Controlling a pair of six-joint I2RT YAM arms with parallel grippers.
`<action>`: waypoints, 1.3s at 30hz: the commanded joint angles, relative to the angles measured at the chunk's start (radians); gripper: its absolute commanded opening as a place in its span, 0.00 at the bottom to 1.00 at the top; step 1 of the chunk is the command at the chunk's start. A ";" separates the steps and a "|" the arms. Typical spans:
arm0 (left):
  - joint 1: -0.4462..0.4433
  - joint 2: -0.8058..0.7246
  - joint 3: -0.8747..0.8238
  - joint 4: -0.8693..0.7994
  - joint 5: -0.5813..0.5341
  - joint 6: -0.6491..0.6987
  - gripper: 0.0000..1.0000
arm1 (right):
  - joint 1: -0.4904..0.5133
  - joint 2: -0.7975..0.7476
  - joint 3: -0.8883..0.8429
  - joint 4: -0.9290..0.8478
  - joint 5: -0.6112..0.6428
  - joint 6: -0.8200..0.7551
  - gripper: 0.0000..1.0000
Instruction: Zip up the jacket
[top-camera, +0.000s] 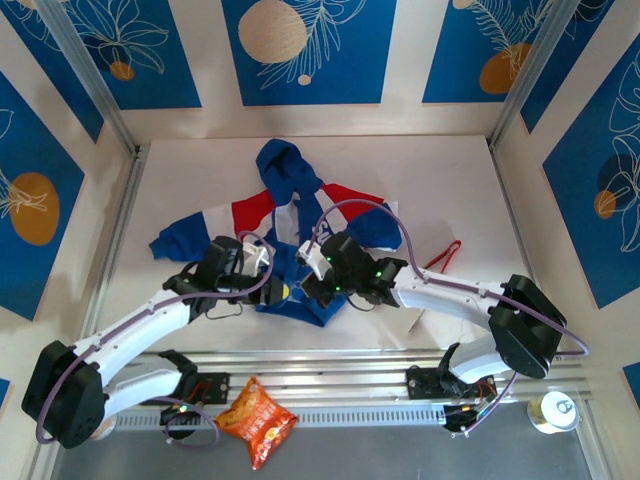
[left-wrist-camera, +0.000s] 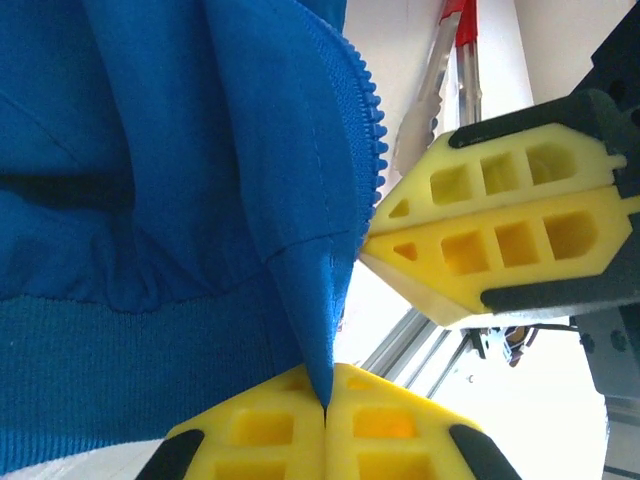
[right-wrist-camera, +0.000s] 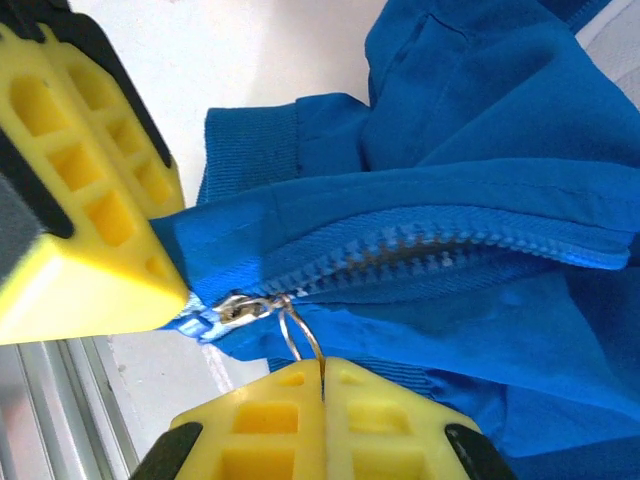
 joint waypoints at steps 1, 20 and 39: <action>0.007 -0.008 0.014 -0.067 0.012 0.029 0.00 | -0.011 -0.016 0.029 -0.048 0.043 -0.007 0.00; 0.006 -0.046 0.094 -0.230 0.046 0.112 0.00 | -0.010 -0.129 -0.091 0.125 -0.074 -0.160 0.09; 0.008 0.040 0.240 -0.372 0.081 0.205 0.00 | 0.115 -0.012 -0.121 0.286 0.102 -0.296 0.40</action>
